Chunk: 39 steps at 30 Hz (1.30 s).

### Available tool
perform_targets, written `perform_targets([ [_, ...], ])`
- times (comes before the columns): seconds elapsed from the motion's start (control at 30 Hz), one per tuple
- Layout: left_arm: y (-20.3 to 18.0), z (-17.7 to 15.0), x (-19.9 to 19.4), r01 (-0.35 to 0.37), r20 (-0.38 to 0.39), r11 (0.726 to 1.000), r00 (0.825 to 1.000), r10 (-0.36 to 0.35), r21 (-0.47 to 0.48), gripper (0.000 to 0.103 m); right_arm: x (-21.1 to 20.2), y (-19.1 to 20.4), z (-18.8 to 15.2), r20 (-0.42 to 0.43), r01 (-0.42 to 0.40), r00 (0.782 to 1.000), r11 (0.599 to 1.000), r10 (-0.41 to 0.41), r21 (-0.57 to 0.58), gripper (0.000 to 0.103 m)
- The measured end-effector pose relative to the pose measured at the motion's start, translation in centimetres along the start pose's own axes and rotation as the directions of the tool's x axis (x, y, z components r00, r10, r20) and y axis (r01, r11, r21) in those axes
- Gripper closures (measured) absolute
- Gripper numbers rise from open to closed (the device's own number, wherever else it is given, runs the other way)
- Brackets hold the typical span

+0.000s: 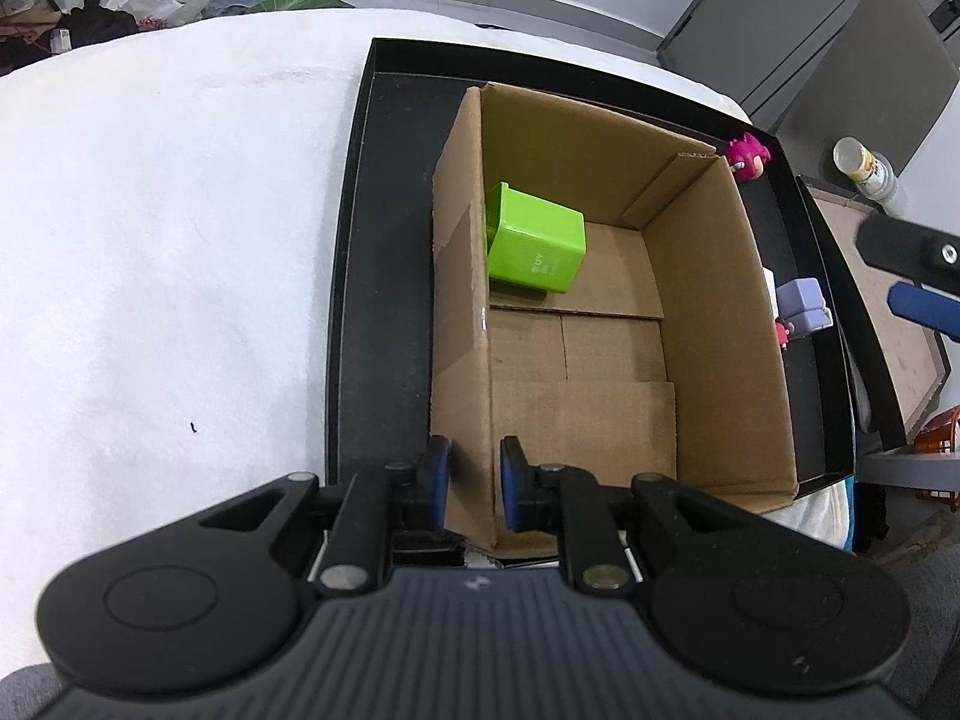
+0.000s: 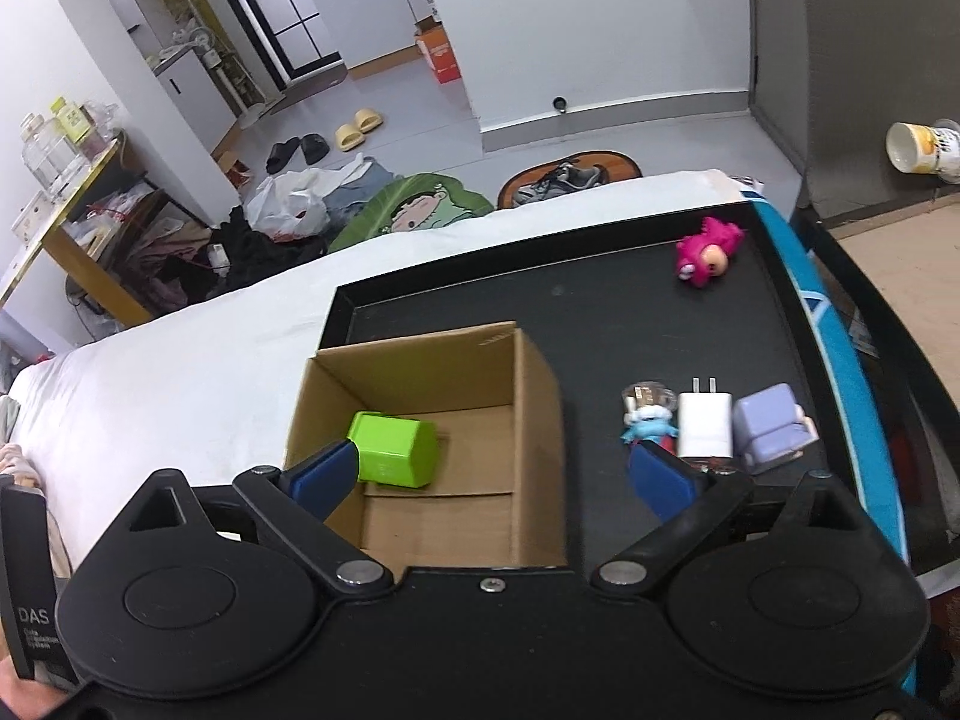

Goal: Organize rigid objects
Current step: 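Lower the green cube into the box and open the right tool, then move the right tool to the brown doll head and close on it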

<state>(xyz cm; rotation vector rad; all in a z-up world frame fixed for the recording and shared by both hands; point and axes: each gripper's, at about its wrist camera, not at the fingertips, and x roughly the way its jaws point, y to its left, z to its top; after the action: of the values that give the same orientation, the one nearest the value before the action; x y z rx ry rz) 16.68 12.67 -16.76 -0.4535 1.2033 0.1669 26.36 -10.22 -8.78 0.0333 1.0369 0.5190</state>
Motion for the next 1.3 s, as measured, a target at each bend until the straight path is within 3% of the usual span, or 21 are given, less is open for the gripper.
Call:
perform_targets([
  [0.3, 0.3, -0.1, -0.1, -0.002, 0.0, 1.0, 1.0, 0.002, -0.01, 0.087, 0.1, -4.0, 0.2, 0.004, 0.055, 0.998, 0.996, -0.056, 0.067, 0.003],
  [0.57, 0.0, -0.1, 0.1, -0.005, -0.002, 1.0, 1.0, 0.005, -0.003, 0.087, 2.4, -6.7, 0.1, -0.046, 0.078, 0.996, 0.994, -0.074, 0.072, 0.005],
  [0.77, 0.1, -0.1, 0.2, -0.007, -0.005, 1.0, 1.0, 0.007, -0.001, 0.087, 4.5, -7.9, -0.7, -0.087, 0.085, 0.993, 0.992, -0.077, 0.089, 0.014],
  [0.93, 0.1, 0.0, 0.6, -0.006, -0.013, 1.0, 1.0, 0.006, 0.004, 0.086, 6.6, -8.9, -1.0, -0.134, 0.096, 0.988, 0.988, -0.08, 0.123, 0.031],
  [1.1, 0.2, 0.1, 0.9, -0.009, -0.017, 1.0, 1.0, 0.009, -0.002, 0.086, 7.9, -9.2, -1.1, -0.154, 0.118, 0.983, 0.987, -0.1, 0.109, 0.034],
  [1.3, 0.2, 0.1, 1.0, -0.012, -0.017, 1.0, 1.0, 0.012, -0.01, 0.087, 9.3, -9.0, -1.2, -0.183, 0.141, 0.975, 0.987, -0.124, 0.082, 0.046],
])
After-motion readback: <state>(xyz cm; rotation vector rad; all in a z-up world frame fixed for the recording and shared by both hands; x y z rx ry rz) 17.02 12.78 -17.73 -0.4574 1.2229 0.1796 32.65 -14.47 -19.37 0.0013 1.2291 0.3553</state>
